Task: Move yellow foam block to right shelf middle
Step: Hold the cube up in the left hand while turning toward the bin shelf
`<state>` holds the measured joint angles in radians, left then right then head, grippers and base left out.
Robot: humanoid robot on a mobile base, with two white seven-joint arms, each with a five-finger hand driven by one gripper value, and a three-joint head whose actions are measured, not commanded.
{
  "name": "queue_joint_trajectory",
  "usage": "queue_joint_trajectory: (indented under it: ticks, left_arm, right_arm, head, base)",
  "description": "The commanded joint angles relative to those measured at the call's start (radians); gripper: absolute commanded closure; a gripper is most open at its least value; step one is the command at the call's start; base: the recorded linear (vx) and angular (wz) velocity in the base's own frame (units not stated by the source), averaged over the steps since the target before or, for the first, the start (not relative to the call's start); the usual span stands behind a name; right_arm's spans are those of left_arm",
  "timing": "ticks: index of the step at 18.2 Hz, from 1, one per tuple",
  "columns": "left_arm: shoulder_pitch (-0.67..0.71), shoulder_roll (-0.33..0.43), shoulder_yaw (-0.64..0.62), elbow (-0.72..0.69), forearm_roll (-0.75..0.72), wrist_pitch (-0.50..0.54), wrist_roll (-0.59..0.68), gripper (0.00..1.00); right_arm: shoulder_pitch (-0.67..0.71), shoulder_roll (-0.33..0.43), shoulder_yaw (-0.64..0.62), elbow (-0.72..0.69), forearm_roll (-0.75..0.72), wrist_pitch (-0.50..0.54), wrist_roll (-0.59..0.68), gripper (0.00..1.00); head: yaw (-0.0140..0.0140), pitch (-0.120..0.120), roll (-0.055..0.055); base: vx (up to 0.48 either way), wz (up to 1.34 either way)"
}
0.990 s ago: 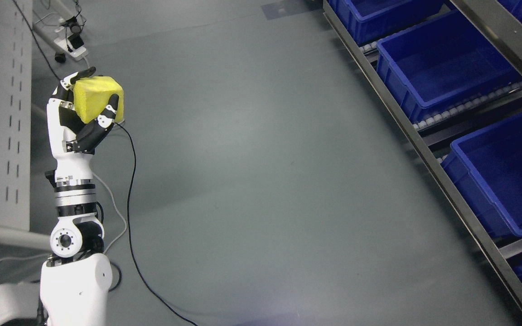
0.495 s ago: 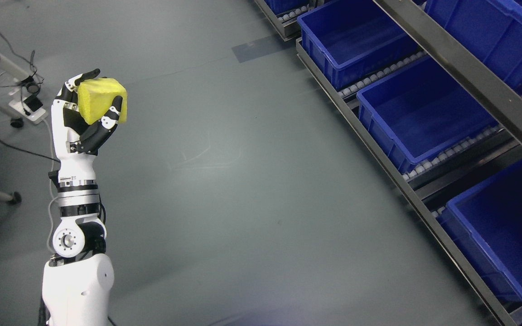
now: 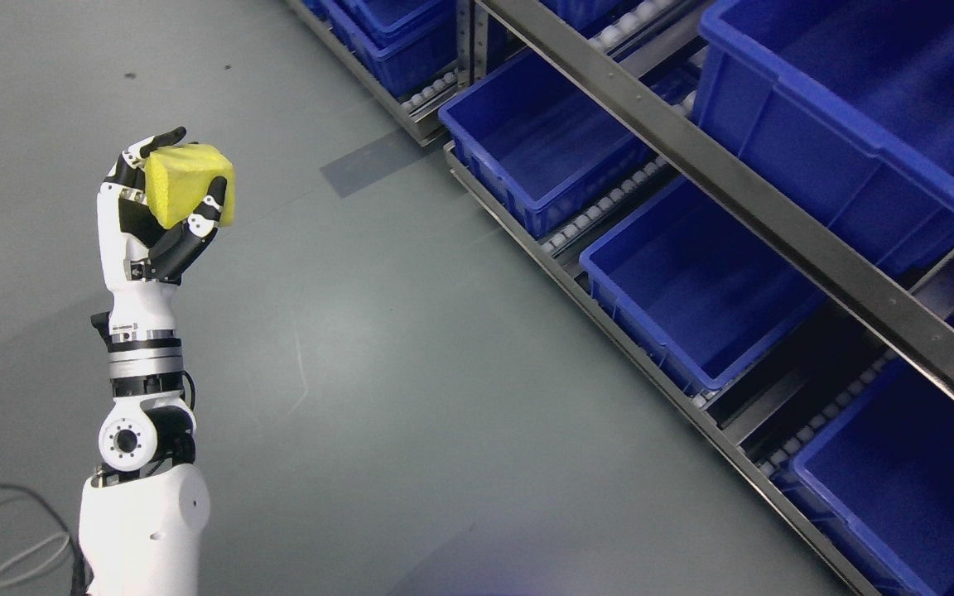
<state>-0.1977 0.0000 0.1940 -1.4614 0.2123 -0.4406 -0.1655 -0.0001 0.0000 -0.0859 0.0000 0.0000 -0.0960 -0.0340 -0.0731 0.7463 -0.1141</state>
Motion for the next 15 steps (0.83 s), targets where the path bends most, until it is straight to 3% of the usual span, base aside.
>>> queue_joint_trajectory:
  ticks: [1, 7, 12, 15]
  left_arm:
    - [0.006, 0.017, 0.002, 0.003, -0.001, 0.003, -0.002, 1.0]
    - [0.006, 0.017, -0.01, 0.0, -0.002, 0.003, -0.008, 1.0]
    - [0.009, 0.017, -0.05, -0.013, -0.004, -0.01, -0.02, 1.0]
    - [0.0, 0.017, -0.084, -0.054, -0.005, -0.068, -0.184, 0.99]
  right_arm:
    - [0.002, -0.017, 0.0, -0.017, 0.003, -0.001, 0.0, 0.0]
    - [0.002, -0.017, 0.0, -0.017, 0.003, 0.001, 0.0, 0.0]
    - [0.002, -0.017, 0.0, -0.017, 0.003, 0.001, 0.0, 0.0]
    - [0.002, -0.017, 0.0, -0.017, 0.003, 0.001, 0.0, 0.0]
  head:
    - [0.0, 0.0, 0.0]
    - [0.0, 0.0, 0.0]
    - [0.0, 0.0, 0.0]
    - [0.0, 0.0, 0.0]
  base:
    - [0.408, -0.51]
    - [0.349, -0.62]
    - [0.144, -0.39]
    - [0.077, -0.25]
